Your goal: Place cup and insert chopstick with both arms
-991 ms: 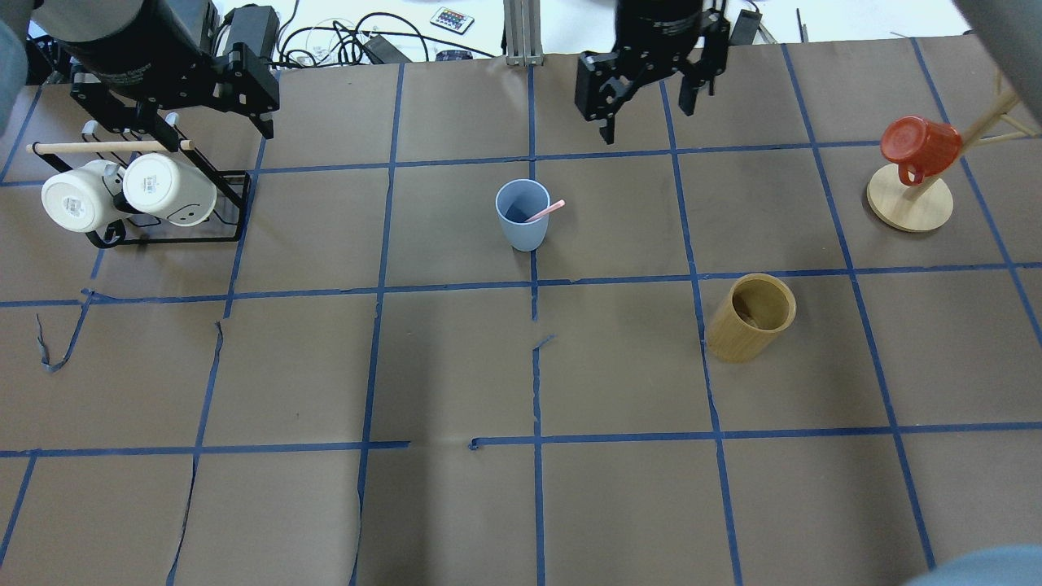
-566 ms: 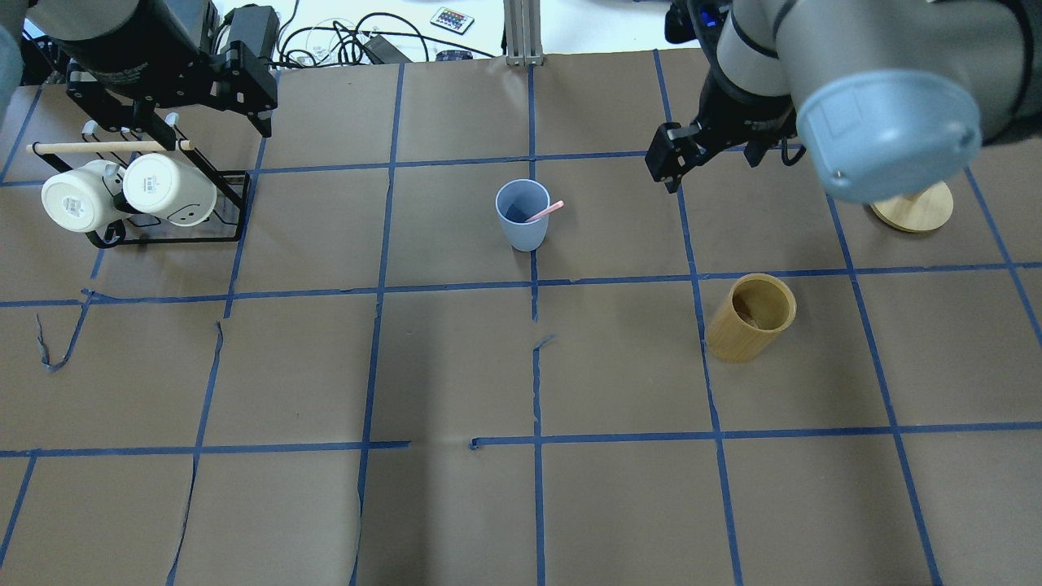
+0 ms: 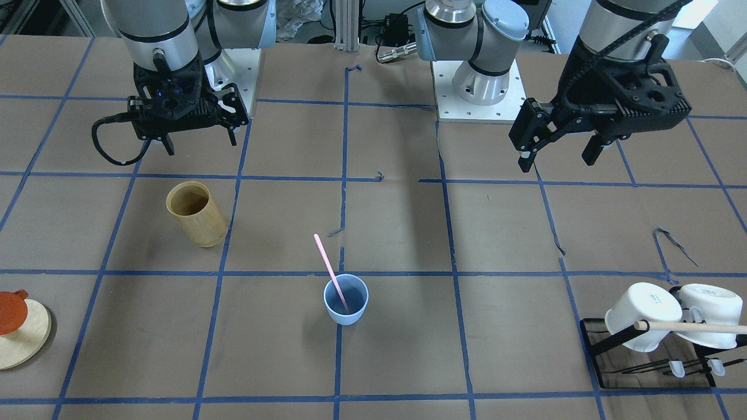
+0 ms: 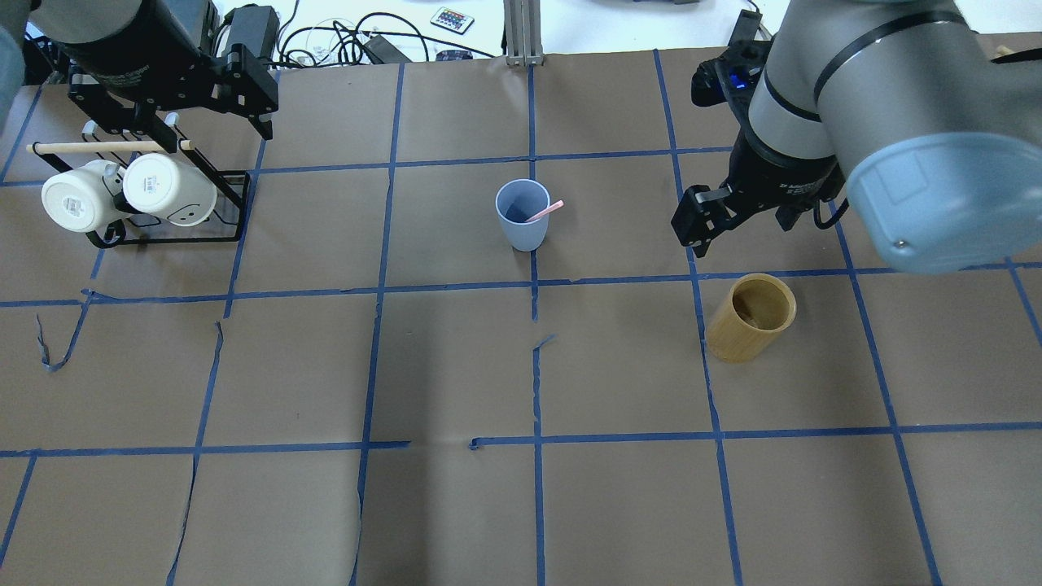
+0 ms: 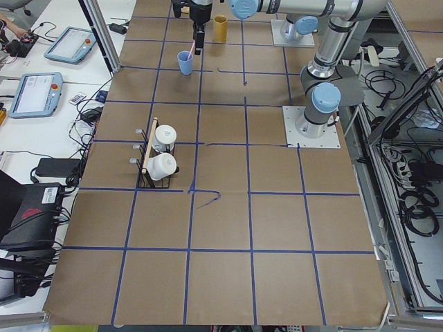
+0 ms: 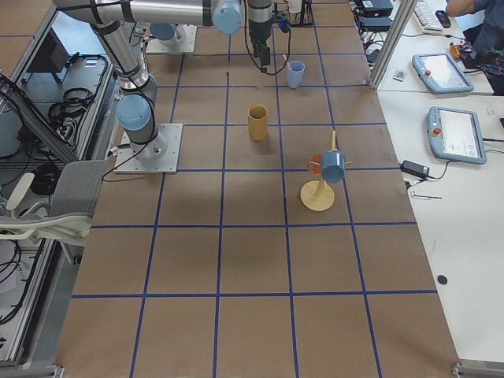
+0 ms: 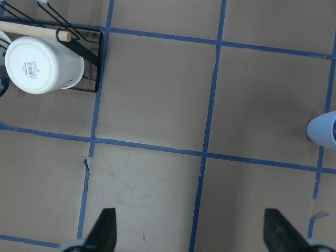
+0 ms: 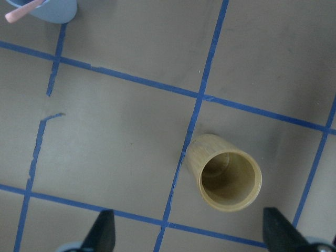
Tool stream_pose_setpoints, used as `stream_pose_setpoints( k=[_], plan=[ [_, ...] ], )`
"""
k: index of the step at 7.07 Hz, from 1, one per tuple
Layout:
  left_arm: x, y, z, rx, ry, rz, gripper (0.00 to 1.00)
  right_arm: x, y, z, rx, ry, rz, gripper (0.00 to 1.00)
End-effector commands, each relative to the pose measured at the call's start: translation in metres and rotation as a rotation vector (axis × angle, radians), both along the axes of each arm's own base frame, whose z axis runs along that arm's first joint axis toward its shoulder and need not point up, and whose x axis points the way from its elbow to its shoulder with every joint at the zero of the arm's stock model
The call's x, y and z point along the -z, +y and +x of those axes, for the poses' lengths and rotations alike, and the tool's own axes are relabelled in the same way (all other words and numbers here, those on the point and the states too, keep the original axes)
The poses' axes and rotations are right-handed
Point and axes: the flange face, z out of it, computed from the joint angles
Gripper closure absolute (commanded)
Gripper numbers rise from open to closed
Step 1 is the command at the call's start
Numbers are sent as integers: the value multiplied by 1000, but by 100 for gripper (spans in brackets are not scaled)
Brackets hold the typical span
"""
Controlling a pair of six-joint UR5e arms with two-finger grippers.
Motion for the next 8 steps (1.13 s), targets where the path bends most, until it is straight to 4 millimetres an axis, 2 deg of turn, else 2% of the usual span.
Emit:
stream_pose_setpoints(
  k=[1, 2, 4, 8],
  plan=[
    [1, -1, 0, -1, 1, 1, 0, -15, -7, -41, 80, -13, 43, 0],
    [0, -1, 0, 0, 0, 0, 0, -18, -8, -48, 106, -18, 35, 0],
    [-1, -1, 0, 0, 0, -2, 0, -29, -1, -48, 113, -21, 11, 0],
    [-2, 0, -1, 1, 5, -5, 0, -24, 0, -48, 117, -19, 24, 0]
  ],
)
